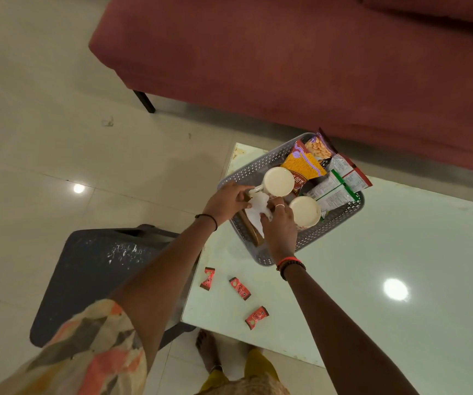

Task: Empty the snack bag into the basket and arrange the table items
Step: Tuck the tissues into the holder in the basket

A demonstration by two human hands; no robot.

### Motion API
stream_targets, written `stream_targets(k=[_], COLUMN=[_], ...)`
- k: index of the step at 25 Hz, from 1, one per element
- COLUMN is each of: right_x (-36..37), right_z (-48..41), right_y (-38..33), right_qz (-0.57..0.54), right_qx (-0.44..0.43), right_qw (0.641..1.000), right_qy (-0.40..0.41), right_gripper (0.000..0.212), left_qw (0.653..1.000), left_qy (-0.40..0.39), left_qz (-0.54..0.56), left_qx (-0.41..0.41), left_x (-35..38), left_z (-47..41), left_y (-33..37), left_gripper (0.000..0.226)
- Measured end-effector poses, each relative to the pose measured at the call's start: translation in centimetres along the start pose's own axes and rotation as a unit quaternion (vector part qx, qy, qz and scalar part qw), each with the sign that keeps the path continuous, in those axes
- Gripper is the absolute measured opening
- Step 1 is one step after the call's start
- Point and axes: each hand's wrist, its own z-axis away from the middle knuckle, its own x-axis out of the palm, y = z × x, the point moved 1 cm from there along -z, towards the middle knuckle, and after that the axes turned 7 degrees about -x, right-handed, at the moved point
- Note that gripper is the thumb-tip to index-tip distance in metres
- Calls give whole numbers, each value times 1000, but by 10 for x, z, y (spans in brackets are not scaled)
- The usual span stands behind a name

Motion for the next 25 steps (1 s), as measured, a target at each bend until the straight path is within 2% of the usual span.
stream_targets(k=[4, 7, 11, 13, 18, 23, 25], right_x=[-3, -1, 9, 11, 12, 22, 23], right_z=[-2, 3, 13, 14, 5, -6, -7], right_y=[3, 5, 10, 12, 12, 11, 9], right_qz=[-9, 25, 74, 82, 72, 95, 119], right_qx=[-21, -62, -88, -76, -87, -80, -82], right_qw=[1000, 997, 985, 983, 988, 981, 977], right_qy=[4, -45, -132, -143, -110, -152, -157], right_gripper=[32, 34, 33, 31, 23, 23, 24], left_qw=[997, 997, 989, 987, 974, 939, 937], left_qy=[-17, -23, -32, -25, 13, 10, 12], left_qz=[-63, -67, -140, -159, -217, -338, -344], left_qx=[29, 15, 15, 31, 70, 66, 55], left_x=[-1, -1, -2, -2, 0, 9, 14], left_z=[-13, -15, -13, -14, -15, -10, -5], left_y=[9, 3, -10, -11, -14, -22, -24], left_gripper=[33, 27, 21, 21, 26, 32, 37])
